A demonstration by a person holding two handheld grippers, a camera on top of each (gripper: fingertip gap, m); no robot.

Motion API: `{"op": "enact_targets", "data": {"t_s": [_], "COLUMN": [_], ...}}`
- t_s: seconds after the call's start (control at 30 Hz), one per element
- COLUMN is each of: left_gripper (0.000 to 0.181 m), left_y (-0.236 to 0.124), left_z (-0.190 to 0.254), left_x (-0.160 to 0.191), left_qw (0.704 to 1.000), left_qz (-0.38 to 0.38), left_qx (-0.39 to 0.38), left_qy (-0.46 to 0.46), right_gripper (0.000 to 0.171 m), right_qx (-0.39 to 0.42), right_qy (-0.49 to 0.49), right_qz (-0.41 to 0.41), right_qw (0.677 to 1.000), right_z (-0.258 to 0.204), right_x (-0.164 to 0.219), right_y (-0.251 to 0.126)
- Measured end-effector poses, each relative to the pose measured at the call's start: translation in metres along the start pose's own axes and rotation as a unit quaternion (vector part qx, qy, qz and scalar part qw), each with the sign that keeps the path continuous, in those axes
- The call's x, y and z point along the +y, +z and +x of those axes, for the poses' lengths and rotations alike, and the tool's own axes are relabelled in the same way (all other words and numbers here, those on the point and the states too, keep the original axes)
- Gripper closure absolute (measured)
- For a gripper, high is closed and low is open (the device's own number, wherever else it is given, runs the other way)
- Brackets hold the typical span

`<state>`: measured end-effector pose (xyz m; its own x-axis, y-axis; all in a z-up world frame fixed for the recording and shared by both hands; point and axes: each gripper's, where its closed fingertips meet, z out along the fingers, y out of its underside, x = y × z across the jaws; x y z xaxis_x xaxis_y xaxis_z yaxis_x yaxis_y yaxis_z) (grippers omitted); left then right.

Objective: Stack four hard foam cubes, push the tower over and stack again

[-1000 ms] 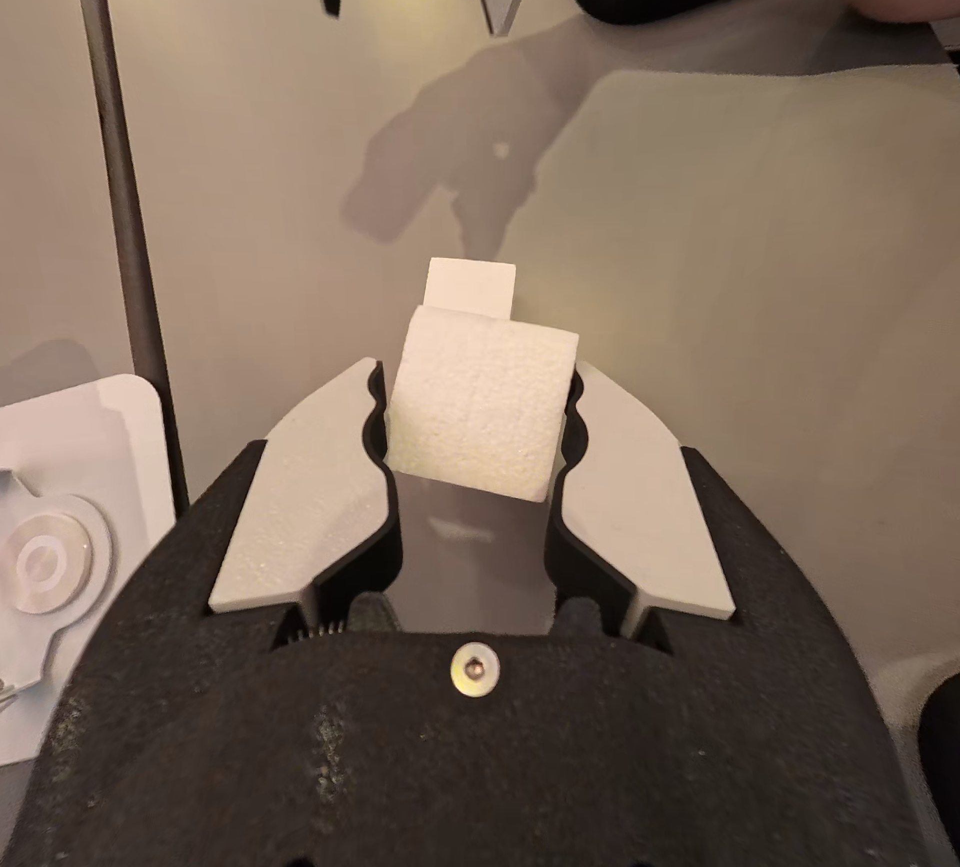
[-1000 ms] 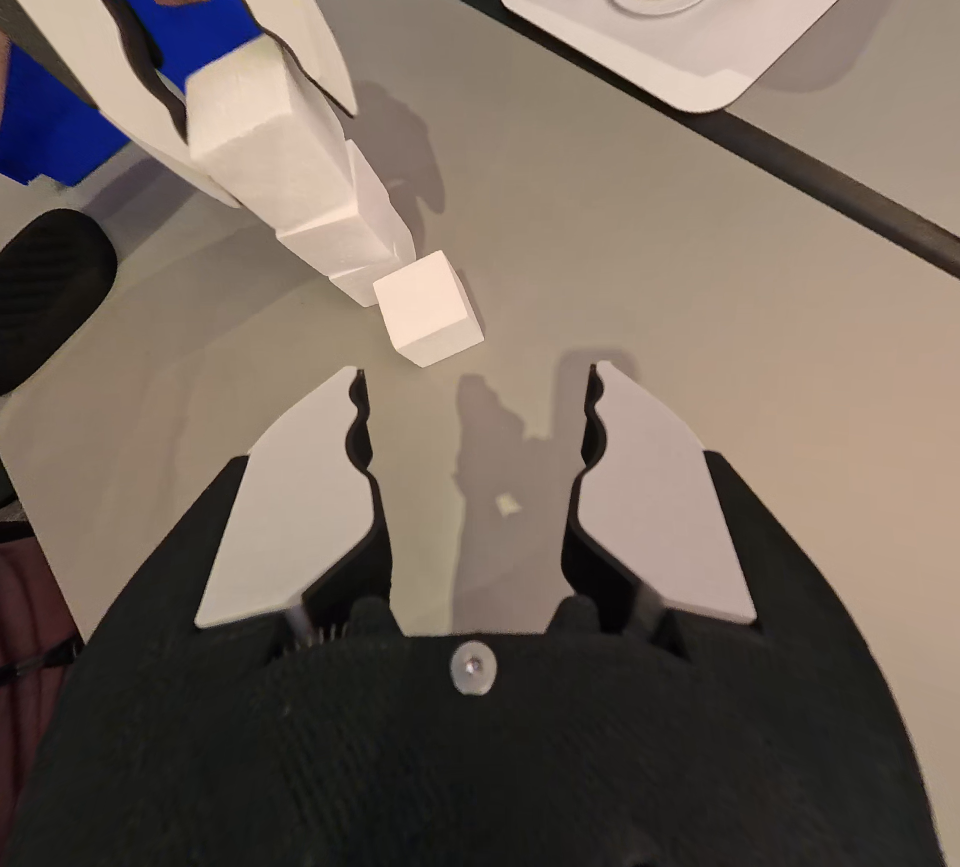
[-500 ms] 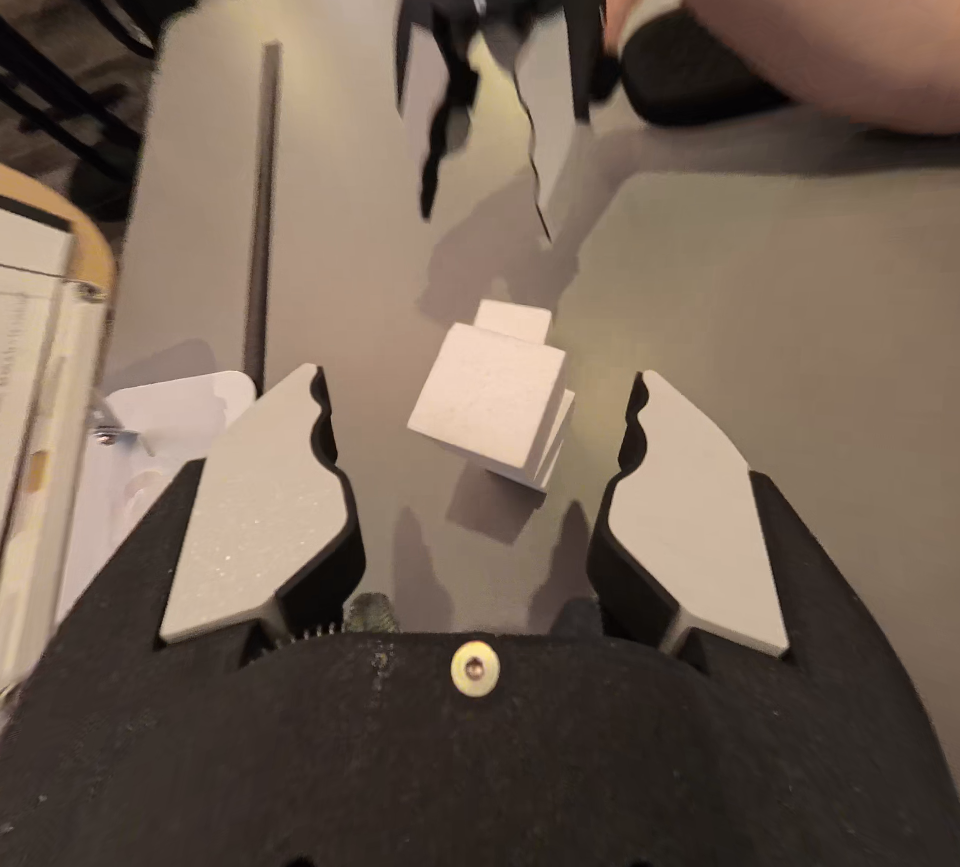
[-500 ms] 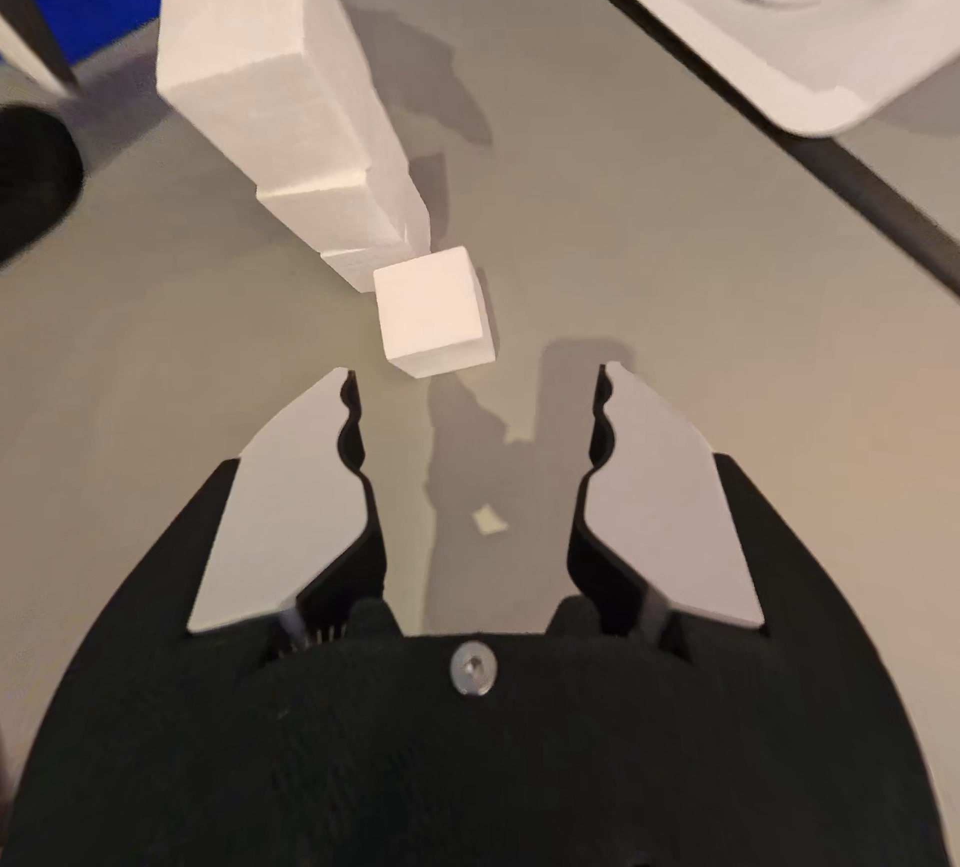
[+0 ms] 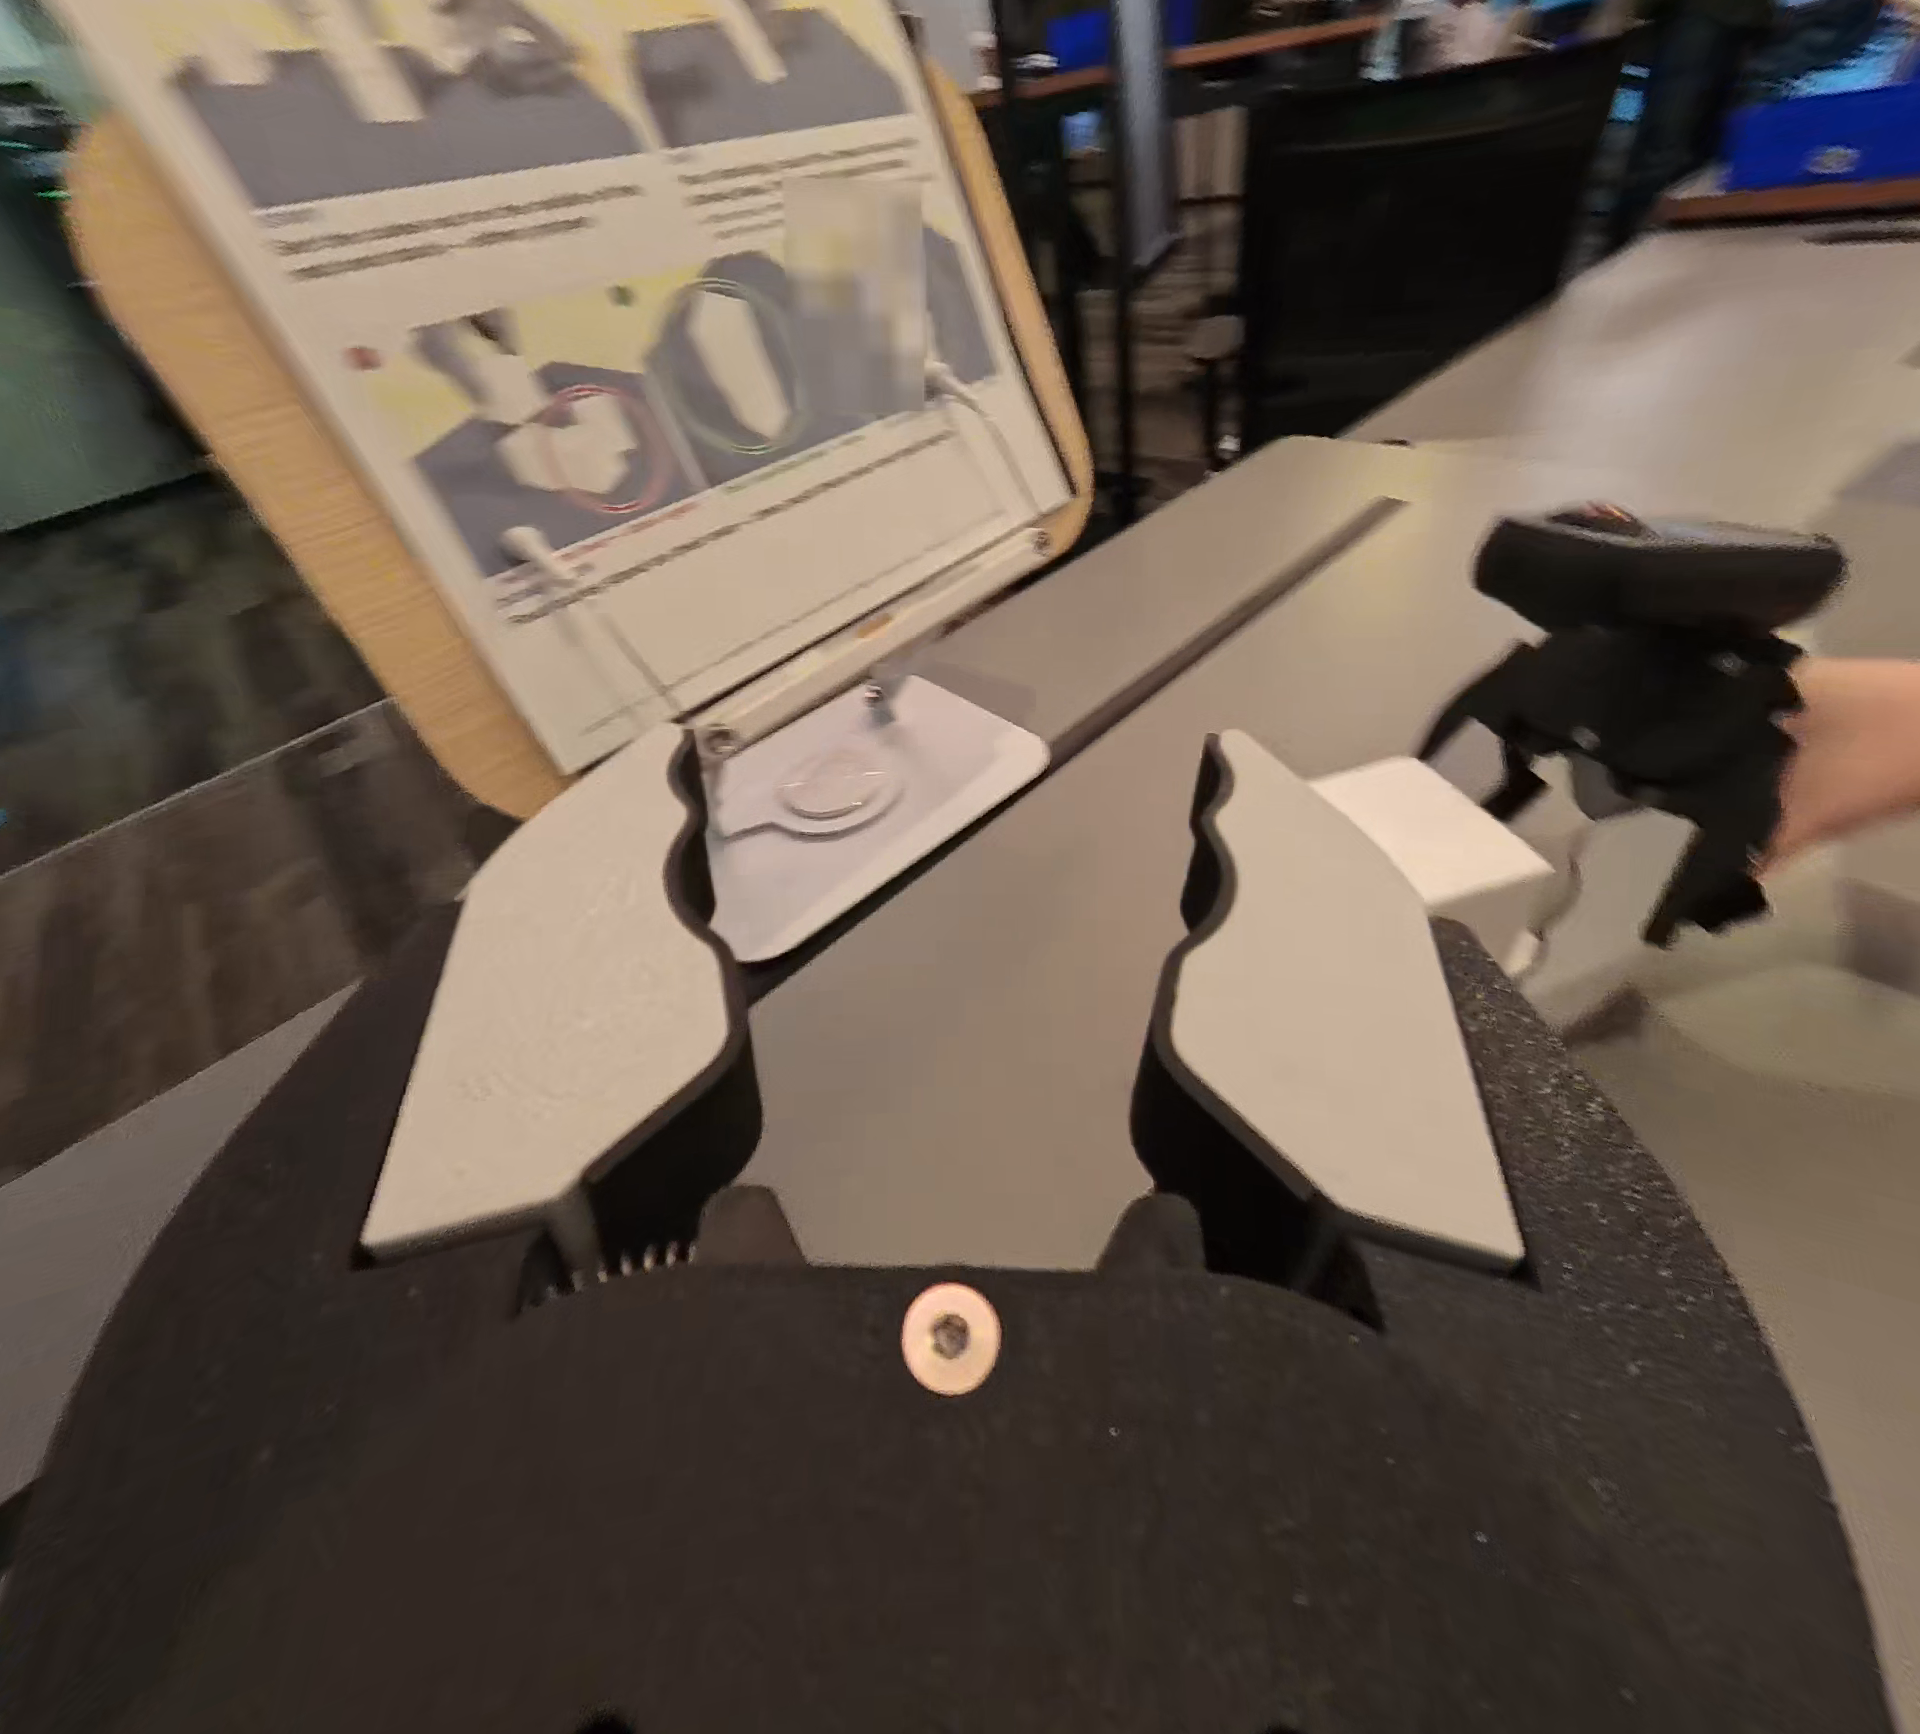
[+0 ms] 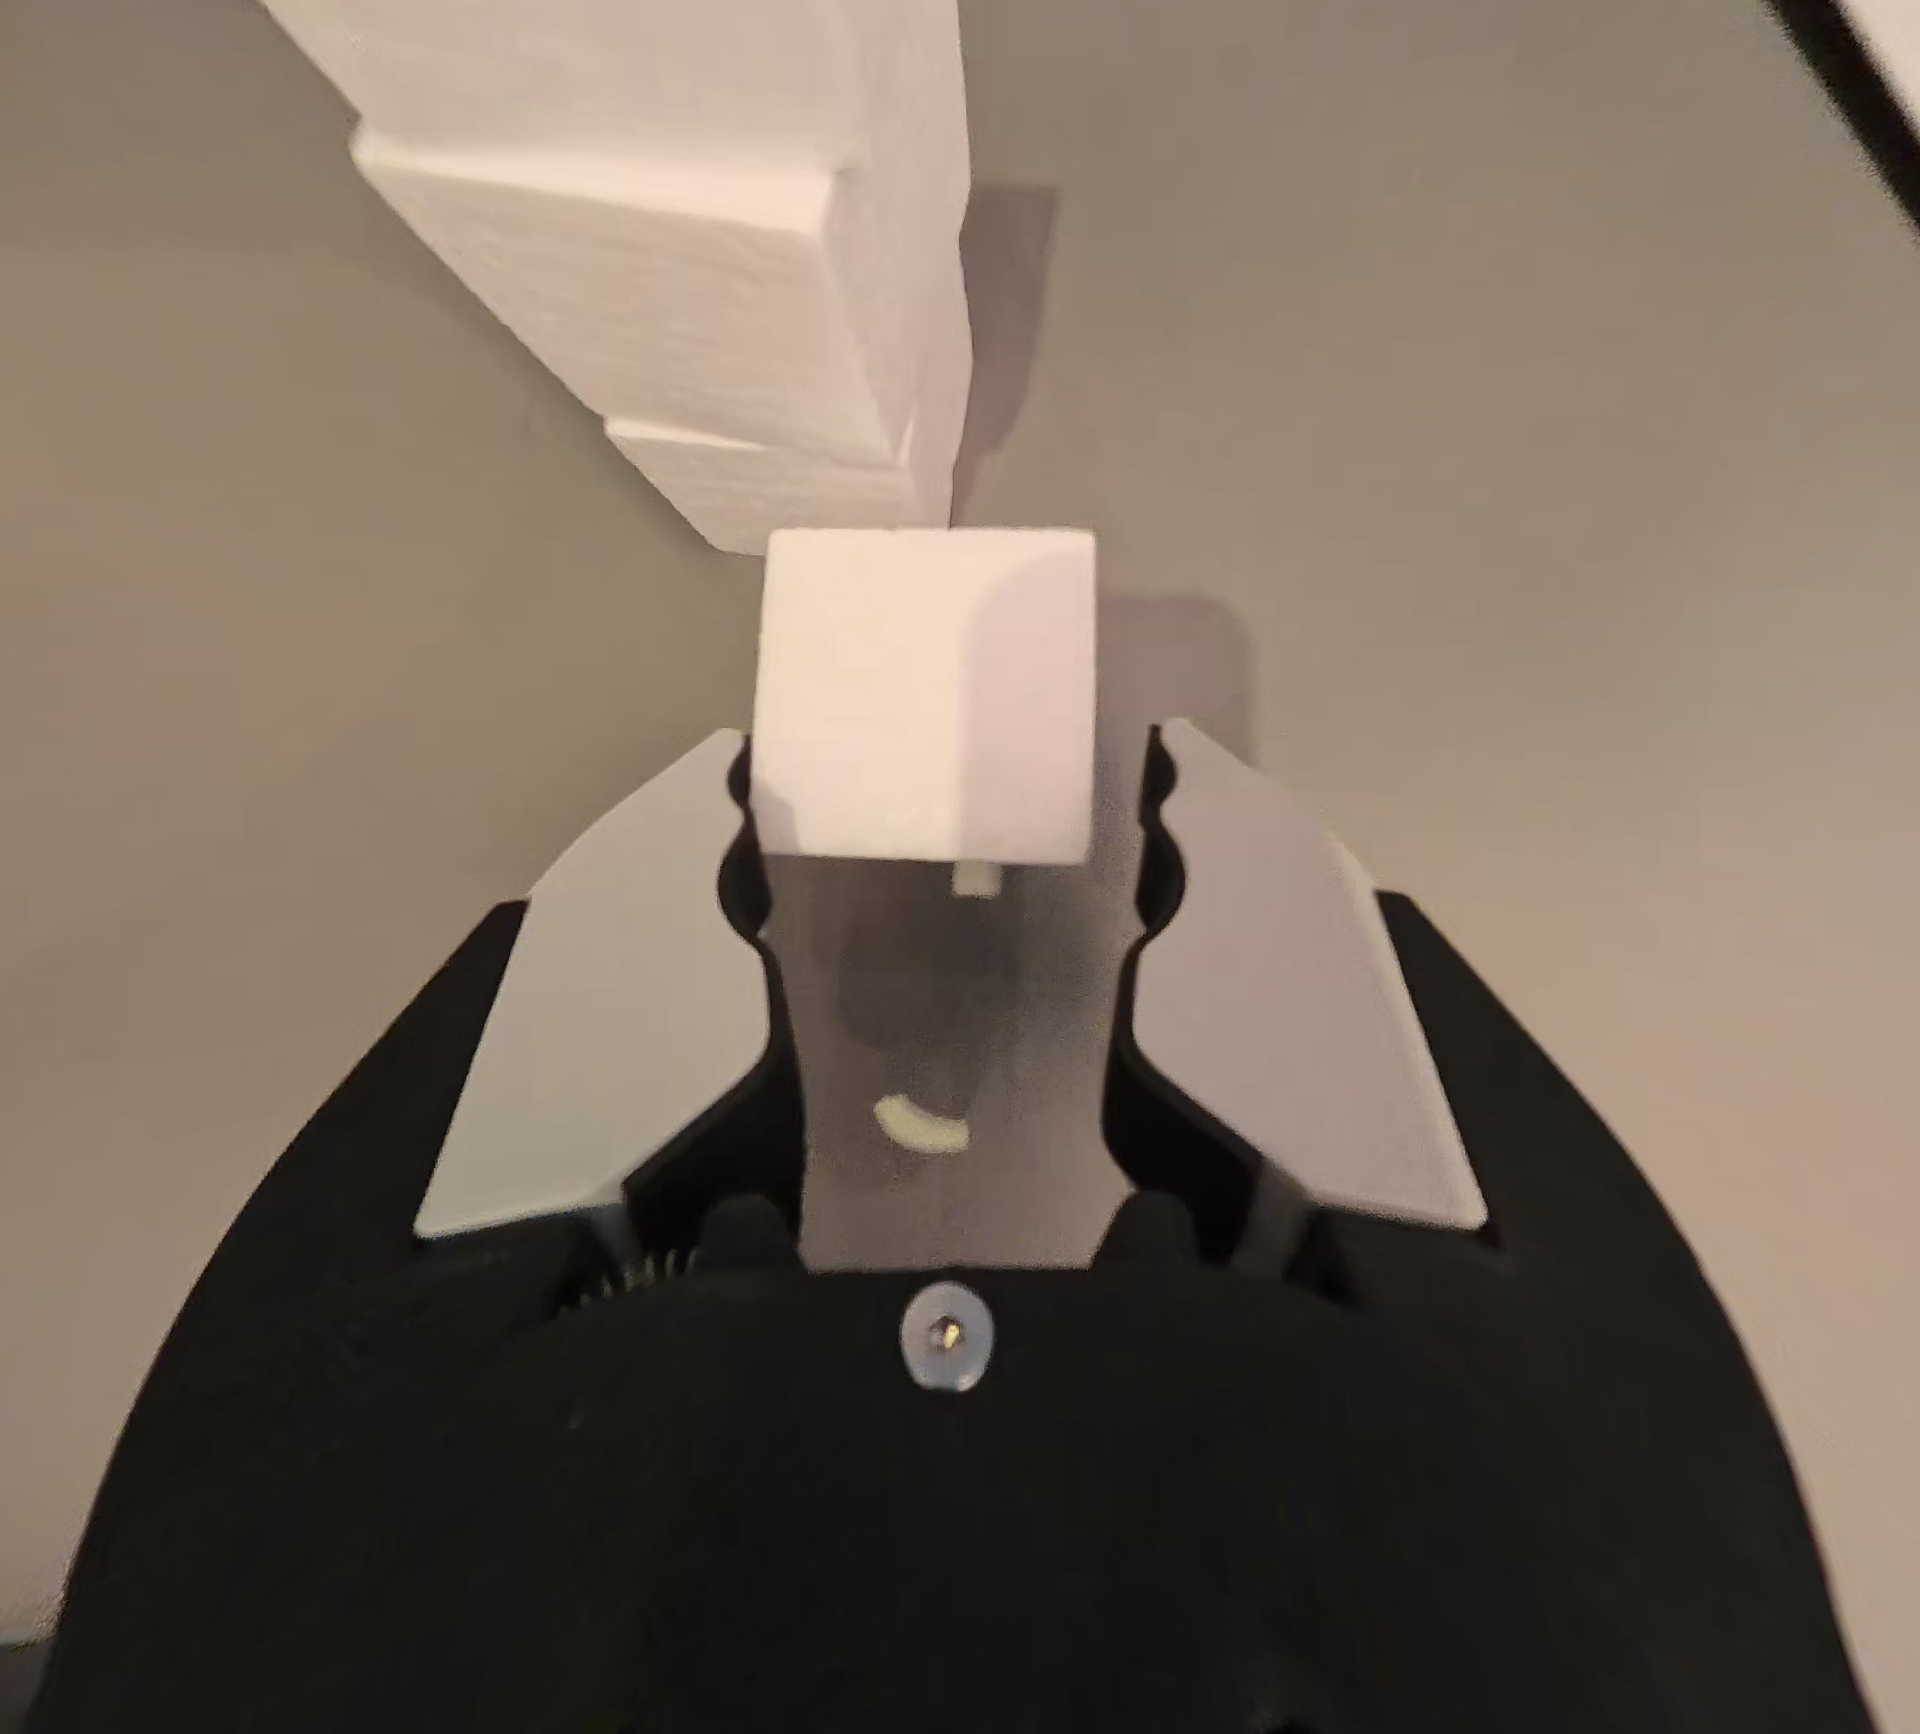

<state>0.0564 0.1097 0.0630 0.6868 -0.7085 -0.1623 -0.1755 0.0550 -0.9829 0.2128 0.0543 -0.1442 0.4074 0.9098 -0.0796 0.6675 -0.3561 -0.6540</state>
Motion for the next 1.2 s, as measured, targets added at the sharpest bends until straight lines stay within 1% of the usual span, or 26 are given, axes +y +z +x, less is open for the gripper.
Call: {"op": "enact_targets", "data": {"t_s": [0.03,0.13,0.2,0.3,0.37,0.47,0.57,0.67,0.77,0.83,0.9,0.97,1.1,1.2], "left_gripper": [0.096,0.106,0.107,0.107,0.108,0.109,0.110,0.111,0.111,0.111,0.111,0.111,0.113,0.113], "left_y": [0.000,-0.001,0.001,0.005,0.006,0.007,0.006,0.006,0.008,0.011,0.012,0.013,0.014,0.015], "left_z": [-0.008,-0.025,-0.032,-0.038,-0.040,-0.042,-0.044,-0.046,-0.046,-0.044,-0.042,-0.042,-0.041,-0.041], "left_x": [-0.001,0.004,0.010,0.022,0.025,0.026,0.025,0.026,0.029,0.032,0.033,0.033,0.033,0.034], "left_qw": [1.000,0.994,0.989,0.980,0.977,0.978,0.981,0.981,0.982,0.983,0.984,0.984,0.986,0.986], "left_qz": [0.005,-0.005,-0.019,-0.048,-0.055,-0.053,-0.043,-0.042,-0.048,-0.054,-0.060,-0.063,-0.069,-0.068], "left_qx": [-0.029,-0.108,-0.147,-0.184,-0.197,-0.195,-0.190,-0.186,-0.182,-0.173,-0.167,-0.164,-0.155,-0.152], "left_qy": [0.001,0.021,0.030,0.057,0.065,0.045,0.021,0.014,0.009,0.004,-0.002,-0.003,-0.004,-0.012], "right_gripper": [0.108,0.110,0.110,0.110,0.110,0.110,0.110,0.111,0.111,0.111,0.111,0.111,0.112,0.111], "right_qx": [-0.007,-0.013,-0.020,-0.022,-0.012,0.012,0.041,0.072,0.096,0.093,0.082,0.074,0.092,0.096], "right_qy": [0.003,0.004,0.012,0.043,0.069,0.093,0.095,0.094,0.090,0.088,0.094,0.110,0.113,0.092], "right_qz": [-0.002,-0.001,0.003,0.056,0.099,0.155,0.201,0.220,0.239,0.254,0.251,0.215,0.149,0.110], "right_qw": [1.000,1.000,1.000,0.997,0.993,0.983,0.974,0.968,0.962,0.959,0.960,0.968,0.978,0.985], "right_z": [-0.001,0.000,-0.001,0.005,0.011,0.017,0.013,0.000,-0.016,-0.028,-0.037,-0.040,-0.039,-0.036], "right_x": [0.001,0.004,0.008,0.004,-0.001,-0.017,-0.045,-0.078,-0.114,-0.137,-0.154,-0.161,-0.168,-0.171], "right_y": [0.002,-0.002,-0.014,-0.042,-0.066,-0.103,-0.132,-0.147,-0.149,-0.144,-0.134,-0.120,-0.096,-0.084]}}
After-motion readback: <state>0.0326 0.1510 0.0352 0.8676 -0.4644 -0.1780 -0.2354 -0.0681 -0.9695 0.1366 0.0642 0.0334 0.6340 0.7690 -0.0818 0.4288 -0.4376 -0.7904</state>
